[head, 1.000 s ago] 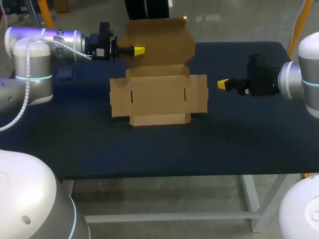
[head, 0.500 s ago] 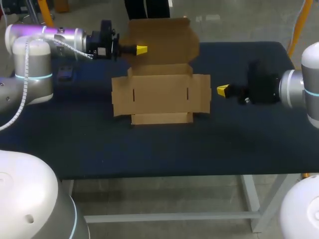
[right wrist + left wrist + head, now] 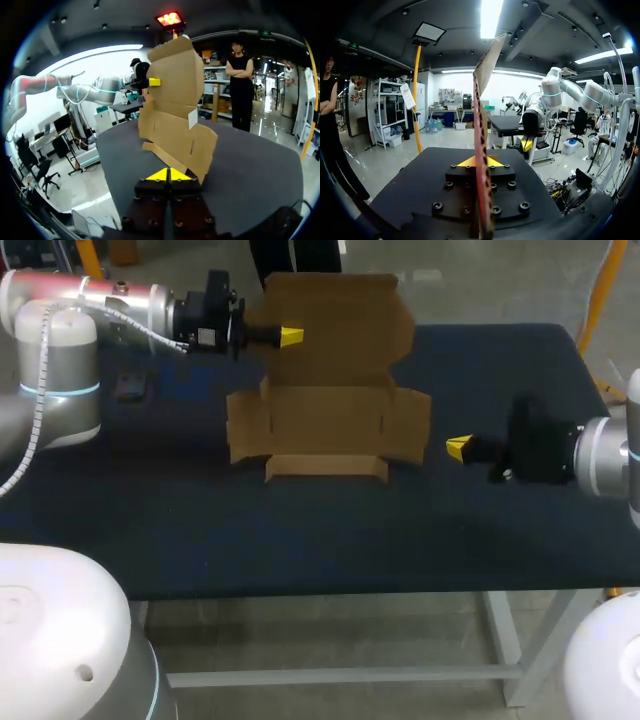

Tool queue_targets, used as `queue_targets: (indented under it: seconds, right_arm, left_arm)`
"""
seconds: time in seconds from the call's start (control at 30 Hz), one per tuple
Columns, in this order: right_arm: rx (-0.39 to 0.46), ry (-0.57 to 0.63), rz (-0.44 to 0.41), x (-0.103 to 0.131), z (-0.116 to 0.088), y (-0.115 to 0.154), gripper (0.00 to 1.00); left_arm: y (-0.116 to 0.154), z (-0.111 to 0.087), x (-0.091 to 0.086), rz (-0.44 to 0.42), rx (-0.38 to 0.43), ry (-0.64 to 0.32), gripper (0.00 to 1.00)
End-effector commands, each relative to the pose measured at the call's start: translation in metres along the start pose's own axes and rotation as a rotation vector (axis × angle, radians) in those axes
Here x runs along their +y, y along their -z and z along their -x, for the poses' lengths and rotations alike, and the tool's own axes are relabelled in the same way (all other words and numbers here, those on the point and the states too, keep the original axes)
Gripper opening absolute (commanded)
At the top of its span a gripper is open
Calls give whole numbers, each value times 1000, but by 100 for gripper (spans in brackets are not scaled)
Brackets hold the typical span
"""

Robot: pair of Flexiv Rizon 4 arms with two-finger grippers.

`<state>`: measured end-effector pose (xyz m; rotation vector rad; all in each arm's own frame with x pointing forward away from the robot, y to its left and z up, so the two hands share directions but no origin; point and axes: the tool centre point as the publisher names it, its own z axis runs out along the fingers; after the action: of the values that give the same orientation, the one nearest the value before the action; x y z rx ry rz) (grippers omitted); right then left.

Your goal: Assemble the packaging by folding the flat box into shape, placing the metal phone stand inside, and closing the box properly

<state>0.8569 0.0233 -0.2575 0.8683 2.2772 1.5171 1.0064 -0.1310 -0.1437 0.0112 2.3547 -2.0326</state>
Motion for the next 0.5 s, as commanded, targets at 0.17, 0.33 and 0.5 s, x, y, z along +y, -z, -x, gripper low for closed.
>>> queue_targets:
  seconds: [0.17,0.33,0.5]
  right_arm:
    - [3,25,34,-10,-11,10,0]
    - [8,45,32,-13,-17,11,0]
    - [12,62,24,-17,-22,9,0]
  left_arm:
    - [0,-22,-15,-1,-43,5,0]
    - [-1,-29,-20,-25,-55,55,0]
    - [-3,-30,-17,-37,-39,91,0]
